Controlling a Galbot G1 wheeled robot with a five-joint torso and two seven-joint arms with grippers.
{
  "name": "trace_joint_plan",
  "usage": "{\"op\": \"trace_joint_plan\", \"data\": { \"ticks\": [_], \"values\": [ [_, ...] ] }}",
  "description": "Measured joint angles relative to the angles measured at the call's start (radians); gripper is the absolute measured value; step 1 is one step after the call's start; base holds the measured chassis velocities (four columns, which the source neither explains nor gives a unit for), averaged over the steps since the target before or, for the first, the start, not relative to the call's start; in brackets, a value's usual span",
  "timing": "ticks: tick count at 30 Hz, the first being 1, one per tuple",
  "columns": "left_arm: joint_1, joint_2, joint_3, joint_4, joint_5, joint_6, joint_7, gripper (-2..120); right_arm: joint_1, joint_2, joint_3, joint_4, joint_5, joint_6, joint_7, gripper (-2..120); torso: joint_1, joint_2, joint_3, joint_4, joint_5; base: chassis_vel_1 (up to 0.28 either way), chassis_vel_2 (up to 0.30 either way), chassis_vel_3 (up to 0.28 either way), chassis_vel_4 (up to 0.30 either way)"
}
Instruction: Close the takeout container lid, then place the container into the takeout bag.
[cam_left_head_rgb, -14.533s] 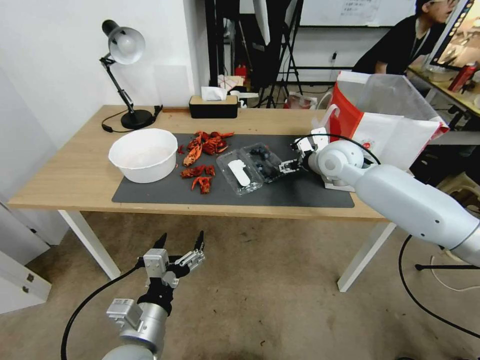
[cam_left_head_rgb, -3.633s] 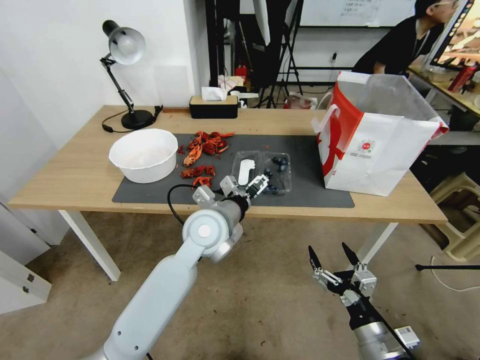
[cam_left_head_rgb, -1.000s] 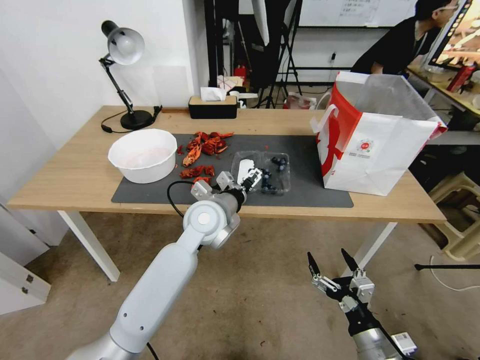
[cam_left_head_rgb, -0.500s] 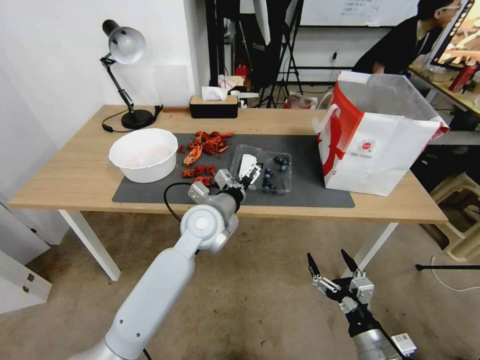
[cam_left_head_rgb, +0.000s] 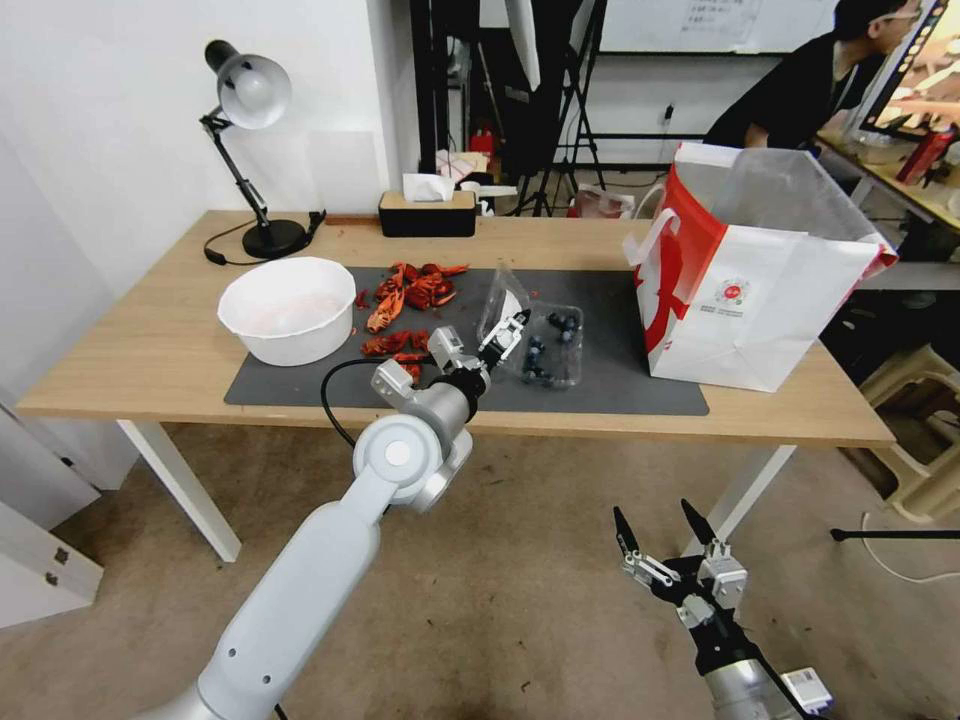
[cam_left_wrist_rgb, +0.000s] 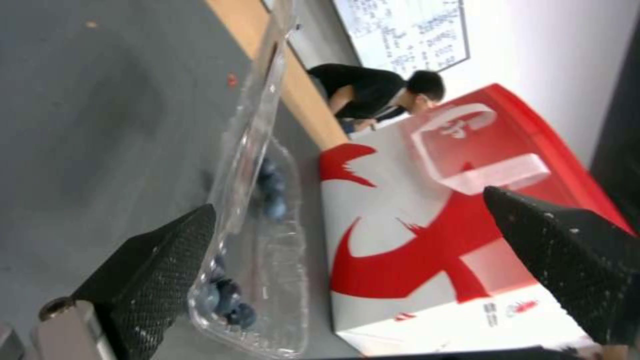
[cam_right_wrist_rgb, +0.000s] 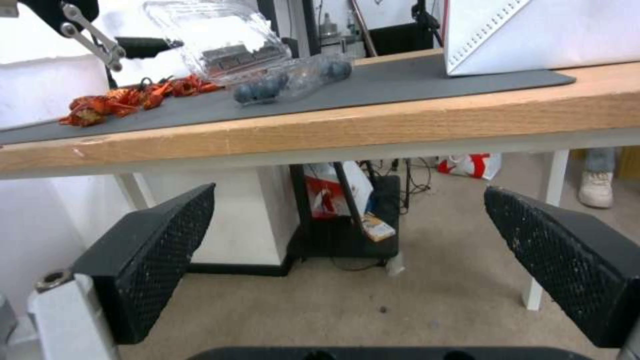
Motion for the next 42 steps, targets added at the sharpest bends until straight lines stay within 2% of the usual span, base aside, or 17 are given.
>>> {"op": "trace_joint_plan", "data": {
  "ticks": [6,7,21,29,42],
  "values": [
    [-0.001,0.016,0.004,0.002,0.015,0.029,0.109,100,0.000,-0.001,0.001,0.000,-0.001,0.001,0.000,100,0.000,0.000,0.000,0.0000,0.0000,0.000,0.000,0.000,0.000],
    [-0.001,0.016,0.004,0.002,0.015,0.029,0.109,100,0.000,-0.001,0.001,0.000,-0.001,0.001,0.000,100,0.000,0.000,0.000,0.0000,0.0000,0.000,0.000,0.000,0.000],
    [-0.062,0.070,0.062,0.045,0.026,0.091,0.313,100,-0.002,-0.002,0.005,0.000,-0.008,0.002,0.001,100,0.000,0.000,0.000,0.0000,0.0001,0.000,0.000,0.000,0.000],
    [-0.112,0.069,0.099,0.086,0.043,0.103,0.345,100,-0.006,-0.006,0.010,0.001,-0.009,0.003,0.002,100,0.000,0.000,0.000,0.0000,0.0000,0.000,0.000,0.000,0.000],
    [-0.187,0.046,0.170,0.156,0.060,0.115,0.354,100,-0.002,-0.011,0.013,-0.004,-0.008,0.004,0.004,100,0.000,0.000,0.000,0.0000,0.0002,0.000,0.000,0.000,0.000]
  ]
}}
